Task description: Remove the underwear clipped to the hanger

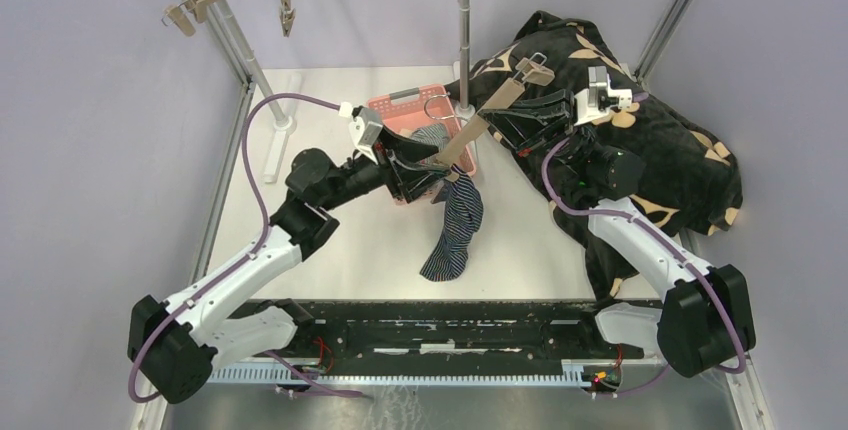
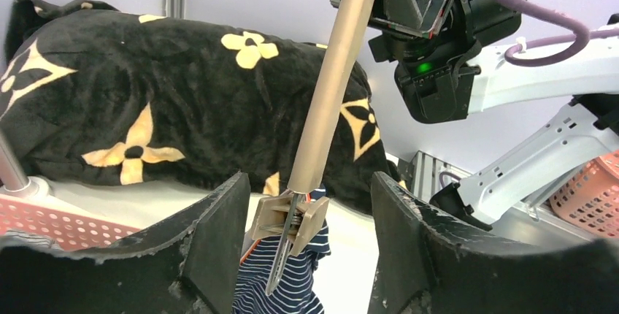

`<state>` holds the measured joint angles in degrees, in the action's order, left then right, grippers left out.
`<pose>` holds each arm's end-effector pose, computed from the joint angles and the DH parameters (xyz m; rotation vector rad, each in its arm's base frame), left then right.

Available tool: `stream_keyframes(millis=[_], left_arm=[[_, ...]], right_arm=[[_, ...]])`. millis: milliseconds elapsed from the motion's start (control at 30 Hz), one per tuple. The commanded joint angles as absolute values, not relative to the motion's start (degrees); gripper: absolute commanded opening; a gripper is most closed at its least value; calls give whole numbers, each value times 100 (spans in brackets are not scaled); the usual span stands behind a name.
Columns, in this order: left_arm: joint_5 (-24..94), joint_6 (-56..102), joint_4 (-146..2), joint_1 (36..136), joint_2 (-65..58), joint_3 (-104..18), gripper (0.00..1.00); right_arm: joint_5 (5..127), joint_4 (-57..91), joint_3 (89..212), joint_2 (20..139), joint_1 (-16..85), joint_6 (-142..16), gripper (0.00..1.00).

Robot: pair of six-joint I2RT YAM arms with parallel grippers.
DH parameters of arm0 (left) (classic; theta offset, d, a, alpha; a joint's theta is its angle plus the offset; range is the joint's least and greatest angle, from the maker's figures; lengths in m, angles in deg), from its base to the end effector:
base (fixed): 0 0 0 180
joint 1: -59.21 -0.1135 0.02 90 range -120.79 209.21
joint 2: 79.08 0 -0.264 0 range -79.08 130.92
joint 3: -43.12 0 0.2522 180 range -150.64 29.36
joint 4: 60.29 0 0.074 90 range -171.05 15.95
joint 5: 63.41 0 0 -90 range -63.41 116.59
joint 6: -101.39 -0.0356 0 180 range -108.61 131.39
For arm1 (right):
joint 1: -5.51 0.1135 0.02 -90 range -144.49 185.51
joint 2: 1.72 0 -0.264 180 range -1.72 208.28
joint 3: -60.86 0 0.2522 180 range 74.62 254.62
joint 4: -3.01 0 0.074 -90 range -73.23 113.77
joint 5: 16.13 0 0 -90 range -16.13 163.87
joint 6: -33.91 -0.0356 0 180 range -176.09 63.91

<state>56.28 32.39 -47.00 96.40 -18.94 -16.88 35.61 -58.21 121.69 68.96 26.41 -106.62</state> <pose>0.1829 -0.1609 0.3657 0.6611 1.3218 -1.1838 0.2208 0.1079 0.3991 -0.4956 0.8623 1.3765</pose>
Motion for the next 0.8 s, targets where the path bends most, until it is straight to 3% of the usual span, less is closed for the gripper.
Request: stream_keyframes(millis=[0,167,200,233,267,533,600,667,767], left_arm=[[5177,2983,-4780,9674,-2160,-1832,69],[5443,3084,-4603,9674,-1984,-1839,70],[5571,3102,-4563,9669,-1935,-1844,78],[5637,3118,-4546,9676,-1881,-1864,95],[5683,3122,-4542,9673,-1828,-1875,97],[5946,3182,-4250,9669,-1698,-1851,95],[6039,3199,-4169,9676,-1674,-1872,82],[6204,3259,-4032,9670,-1639,-1890,48],[6444,3345,-3932,9666,-1575,-1956,12]], right_arm=[[3746,-6084,12462,6670,2660,-10599,1],[3765,-6084,12407,6566,2658,-10590,1],[3772,-6085,12413,6549,2659,-10590,1],[3772,-6077,12428,6537,2659,-10587,1],[3760,-6069,12434,6513,2660,-10597,1],[3729,-6139,12424,6491,2662,-10668,1],[3725,-6148,12412,6508,2654,-10678,1],[3721,-6147,12398,6519,2664,-10675,1],[3745,-6126,12359,6522,2660,-10651,1]])
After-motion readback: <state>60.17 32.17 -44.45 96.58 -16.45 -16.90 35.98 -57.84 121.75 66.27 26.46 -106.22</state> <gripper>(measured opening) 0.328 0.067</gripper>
